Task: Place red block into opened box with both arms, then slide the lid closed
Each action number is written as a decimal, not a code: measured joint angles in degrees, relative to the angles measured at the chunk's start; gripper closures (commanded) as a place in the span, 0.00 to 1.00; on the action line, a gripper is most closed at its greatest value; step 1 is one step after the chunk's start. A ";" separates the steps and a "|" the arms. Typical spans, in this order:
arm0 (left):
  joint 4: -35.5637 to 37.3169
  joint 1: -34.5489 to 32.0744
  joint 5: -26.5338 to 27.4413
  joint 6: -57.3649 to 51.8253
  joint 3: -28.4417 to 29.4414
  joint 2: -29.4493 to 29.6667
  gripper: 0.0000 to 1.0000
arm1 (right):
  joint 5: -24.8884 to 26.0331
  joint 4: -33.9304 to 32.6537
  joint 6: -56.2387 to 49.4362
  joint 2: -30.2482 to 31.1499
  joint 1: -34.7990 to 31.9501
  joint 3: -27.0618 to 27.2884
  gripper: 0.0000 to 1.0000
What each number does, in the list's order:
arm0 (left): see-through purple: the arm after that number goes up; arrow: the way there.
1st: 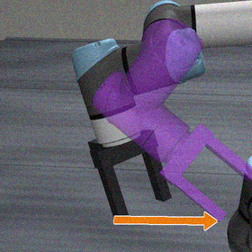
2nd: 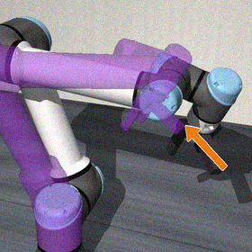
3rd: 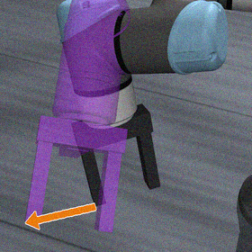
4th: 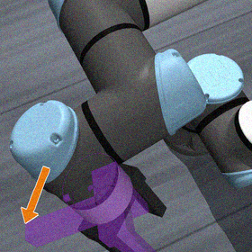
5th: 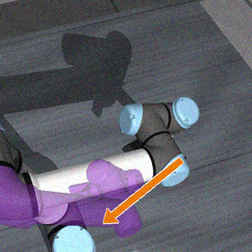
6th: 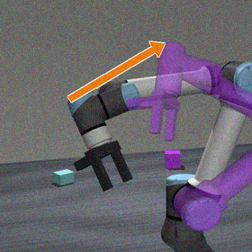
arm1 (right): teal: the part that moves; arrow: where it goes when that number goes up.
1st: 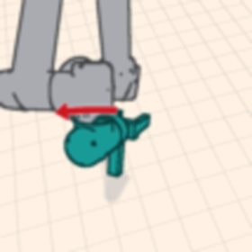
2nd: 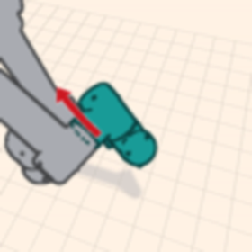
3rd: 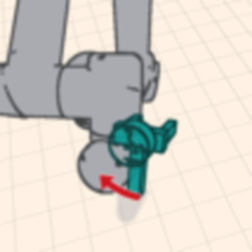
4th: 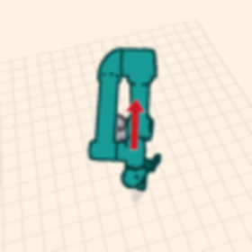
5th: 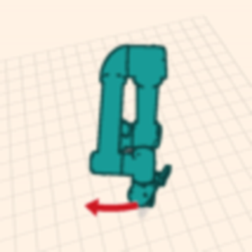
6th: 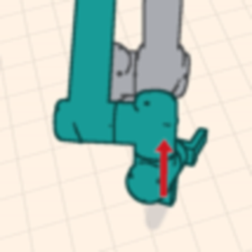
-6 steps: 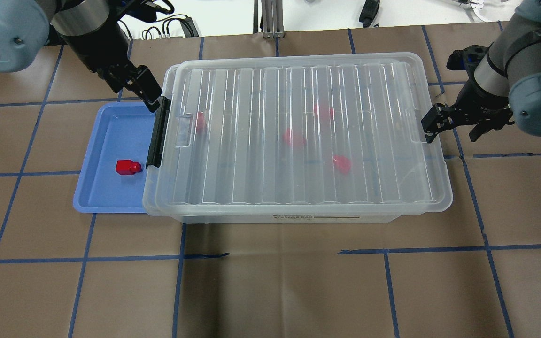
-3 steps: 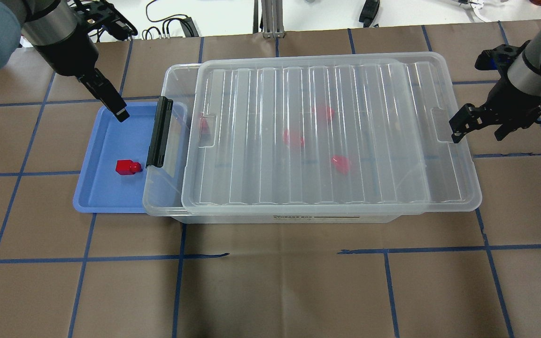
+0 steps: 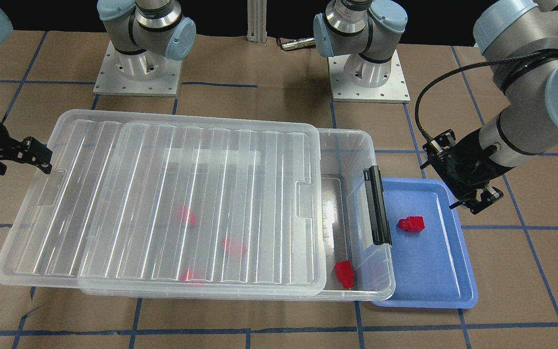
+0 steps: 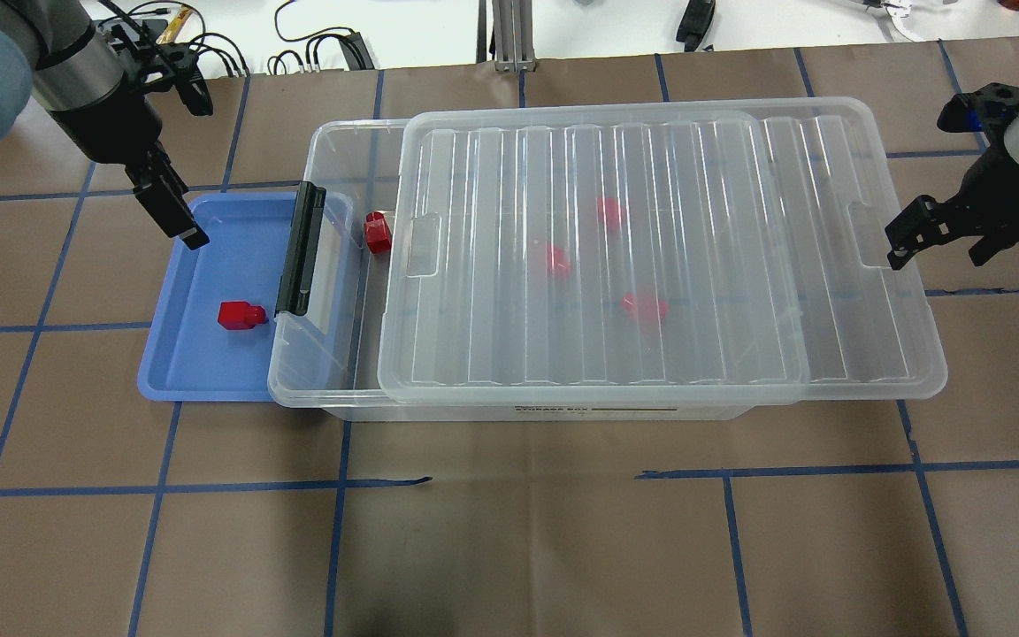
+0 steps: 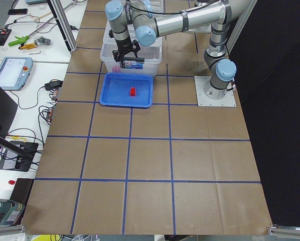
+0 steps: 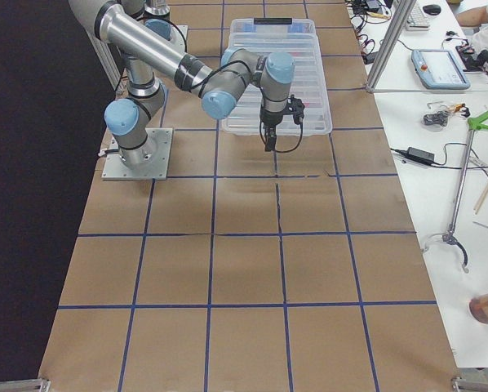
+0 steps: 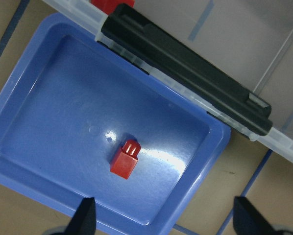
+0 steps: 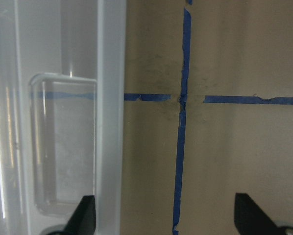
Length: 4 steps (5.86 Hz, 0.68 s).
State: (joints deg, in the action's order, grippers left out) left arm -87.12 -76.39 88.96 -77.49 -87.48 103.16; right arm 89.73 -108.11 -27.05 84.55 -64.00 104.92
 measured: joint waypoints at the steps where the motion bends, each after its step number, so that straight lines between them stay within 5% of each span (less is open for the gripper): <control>1: 4.18 1.31 0.10 -7.85 -2.61 0.32 0.03 | 0.03 -0.20 -1.71 0.00 2.09 -0.08 0.00; 4: 23.60 3.53 0.42 -24.82 -14.60 0.72 0.03 | 1.62 -1.30 -6.63 0.03 7.48 -0.34 0.00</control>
State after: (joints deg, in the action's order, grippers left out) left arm -63.51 -72.86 89.38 -102.31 -102.08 103.88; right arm 91.35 -109.42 -33.68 84.59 -56.52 104.57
